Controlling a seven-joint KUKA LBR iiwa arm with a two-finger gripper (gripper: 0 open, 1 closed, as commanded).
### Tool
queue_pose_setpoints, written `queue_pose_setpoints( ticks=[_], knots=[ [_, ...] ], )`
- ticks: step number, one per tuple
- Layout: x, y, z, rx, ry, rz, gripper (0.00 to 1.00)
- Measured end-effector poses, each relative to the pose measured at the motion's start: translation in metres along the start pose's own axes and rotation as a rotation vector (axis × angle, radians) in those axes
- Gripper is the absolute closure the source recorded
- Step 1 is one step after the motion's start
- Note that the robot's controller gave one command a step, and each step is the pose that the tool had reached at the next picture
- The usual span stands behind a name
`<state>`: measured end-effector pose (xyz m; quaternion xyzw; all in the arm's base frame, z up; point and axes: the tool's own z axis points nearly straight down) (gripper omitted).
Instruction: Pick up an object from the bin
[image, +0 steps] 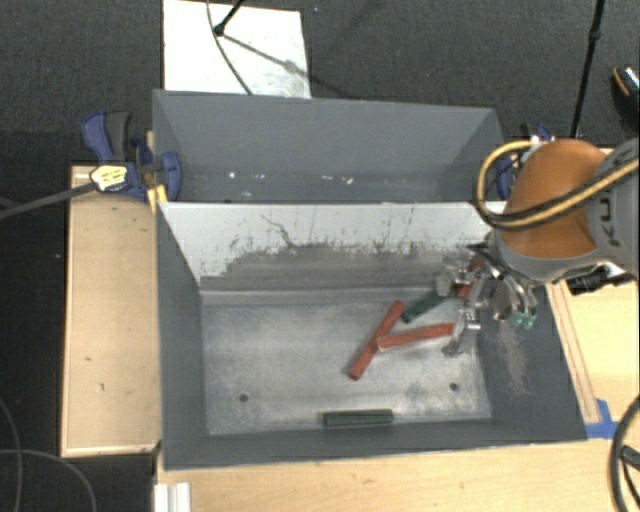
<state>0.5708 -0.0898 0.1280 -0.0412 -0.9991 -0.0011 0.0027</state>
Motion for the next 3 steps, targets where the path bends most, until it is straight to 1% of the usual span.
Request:
queue_pose_setpoints(
  ticks=[1,2,3],
  knots=[
    [0.007,0.049,0.061,-0.001,-0.003,-0.006,0.0],
    [-0.008,0.096,0.057,0.001,-0.012,-0.258,0.0],
    [-0.008,0.094,0.056,0.003,-0.011,-0.258,1.0]
  ],
)
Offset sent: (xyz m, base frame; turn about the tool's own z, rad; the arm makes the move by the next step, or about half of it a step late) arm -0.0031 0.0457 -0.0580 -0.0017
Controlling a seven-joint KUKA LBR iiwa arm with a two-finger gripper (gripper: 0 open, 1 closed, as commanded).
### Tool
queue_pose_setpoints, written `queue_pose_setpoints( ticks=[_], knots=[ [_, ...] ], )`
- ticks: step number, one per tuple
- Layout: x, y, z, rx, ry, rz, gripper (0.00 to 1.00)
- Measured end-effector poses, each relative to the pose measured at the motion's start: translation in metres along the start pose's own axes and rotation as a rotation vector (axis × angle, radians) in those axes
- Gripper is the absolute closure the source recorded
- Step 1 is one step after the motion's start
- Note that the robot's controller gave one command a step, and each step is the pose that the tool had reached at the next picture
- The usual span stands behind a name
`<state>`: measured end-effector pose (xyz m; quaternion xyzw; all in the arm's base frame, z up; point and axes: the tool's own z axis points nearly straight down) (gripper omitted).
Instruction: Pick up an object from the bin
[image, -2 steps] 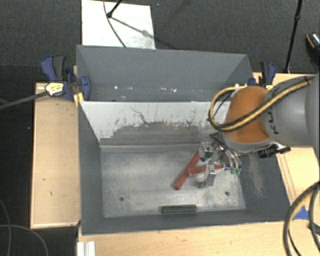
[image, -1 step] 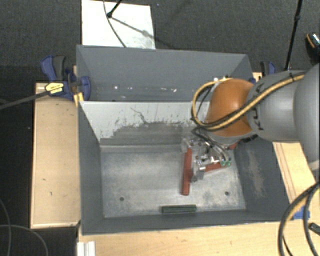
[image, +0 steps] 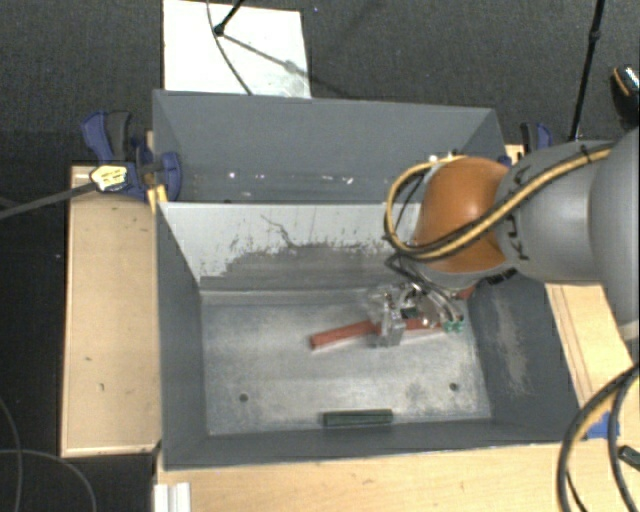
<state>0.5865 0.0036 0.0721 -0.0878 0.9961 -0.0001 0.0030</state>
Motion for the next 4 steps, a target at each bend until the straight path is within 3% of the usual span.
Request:
queue_pose_setpoints(
  ticks=[1,2,3,4],
  knots=[
    [0.026,0.007,-0.135,0.001,-0.005,-0.016,1.0],
    [0.027,0.007,-0.13,-0.001,0.003,-0.017,0.0],
    [0.043,0.046,0.003,-0.003,0.009,-0.141,0.0],
    [0.001,0.063,0.001,-0.002,0.0,-0.215,0.0]
  ],
)
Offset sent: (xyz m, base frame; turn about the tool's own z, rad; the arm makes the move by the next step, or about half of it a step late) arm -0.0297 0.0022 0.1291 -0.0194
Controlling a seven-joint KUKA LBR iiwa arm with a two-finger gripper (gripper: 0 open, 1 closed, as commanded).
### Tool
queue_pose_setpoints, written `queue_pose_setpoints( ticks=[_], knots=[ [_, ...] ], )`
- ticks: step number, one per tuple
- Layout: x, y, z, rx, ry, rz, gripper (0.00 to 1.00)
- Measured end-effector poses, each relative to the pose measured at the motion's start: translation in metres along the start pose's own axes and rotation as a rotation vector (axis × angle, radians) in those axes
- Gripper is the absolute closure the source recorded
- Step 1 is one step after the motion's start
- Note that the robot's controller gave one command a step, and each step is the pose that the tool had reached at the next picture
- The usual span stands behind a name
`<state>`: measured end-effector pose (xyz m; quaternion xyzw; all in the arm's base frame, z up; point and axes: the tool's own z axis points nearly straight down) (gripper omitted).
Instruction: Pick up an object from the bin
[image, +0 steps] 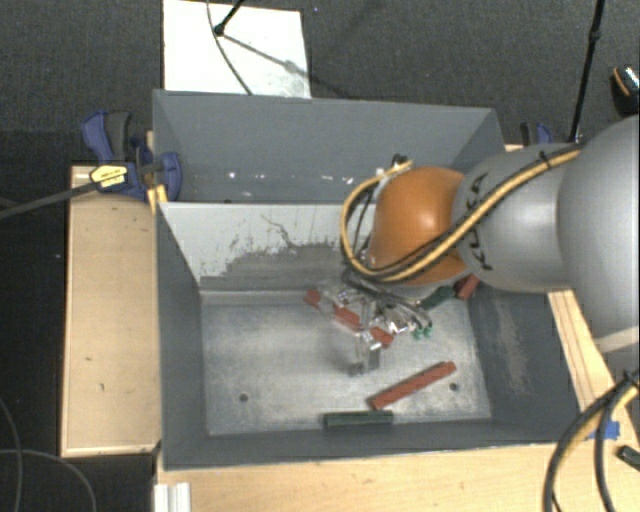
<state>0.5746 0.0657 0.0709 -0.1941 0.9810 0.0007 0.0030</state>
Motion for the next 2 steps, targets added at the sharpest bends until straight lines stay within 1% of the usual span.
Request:
queue_pose_setpoints(
  ticks=[1,2],
  knots=[
    [0.0211,-0.0829,-0.0003,0.006,0.001,0.009,0.0],
    [0.0193,-0.0773,-0.0001,0.001,0.001,0.002,1.0]
  ],
)
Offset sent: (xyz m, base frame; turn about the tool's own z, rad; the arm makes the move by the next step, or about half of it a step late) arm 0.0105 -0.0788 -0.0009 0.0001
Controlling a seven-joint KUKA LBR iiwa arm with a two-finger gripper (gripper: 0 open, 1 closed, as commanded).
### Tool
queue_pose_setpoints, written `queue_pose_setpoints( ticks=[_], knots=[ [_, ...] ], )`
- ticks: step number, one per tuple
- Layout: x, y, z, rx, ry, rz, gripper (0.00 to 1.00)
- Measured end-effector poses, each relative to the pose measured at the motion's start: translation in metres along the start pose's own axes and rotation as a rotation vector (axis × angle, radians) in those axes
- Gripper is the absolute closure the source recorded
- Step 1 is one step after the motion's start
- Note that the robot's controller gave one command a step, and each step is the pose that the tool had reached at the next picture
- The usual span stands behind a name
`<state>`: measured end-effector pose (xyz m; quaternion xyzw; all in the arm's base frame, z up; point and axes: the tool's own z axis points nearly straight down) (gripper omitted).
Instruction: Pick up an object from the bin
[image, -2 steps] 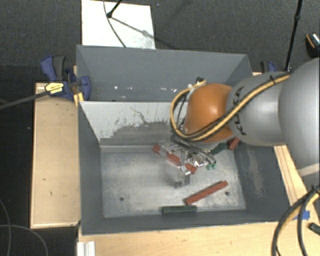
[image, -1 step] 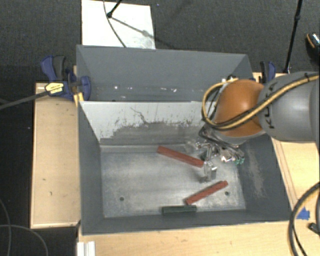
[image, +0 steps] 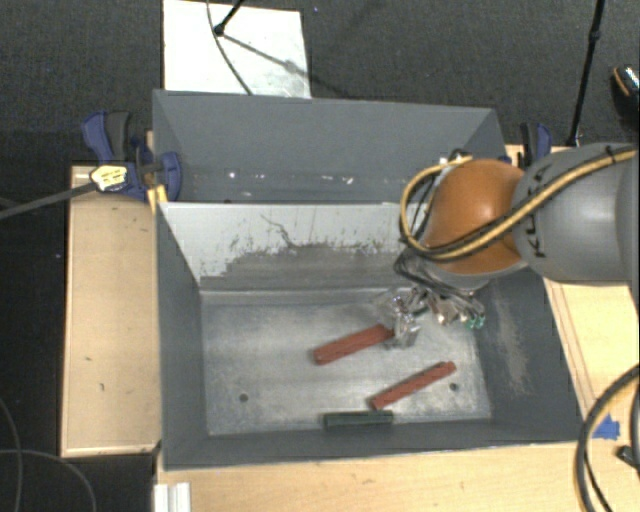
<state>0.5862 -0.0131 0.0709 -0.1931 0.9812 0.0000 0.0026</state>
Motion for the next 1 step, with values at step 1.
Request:
queue_pose_setpoints(
  ticks=[1],
  knots=[
    [-0.0148,0.0312,-0.1534,0.002,-0.005,-0.357,1.0]
  ],
)
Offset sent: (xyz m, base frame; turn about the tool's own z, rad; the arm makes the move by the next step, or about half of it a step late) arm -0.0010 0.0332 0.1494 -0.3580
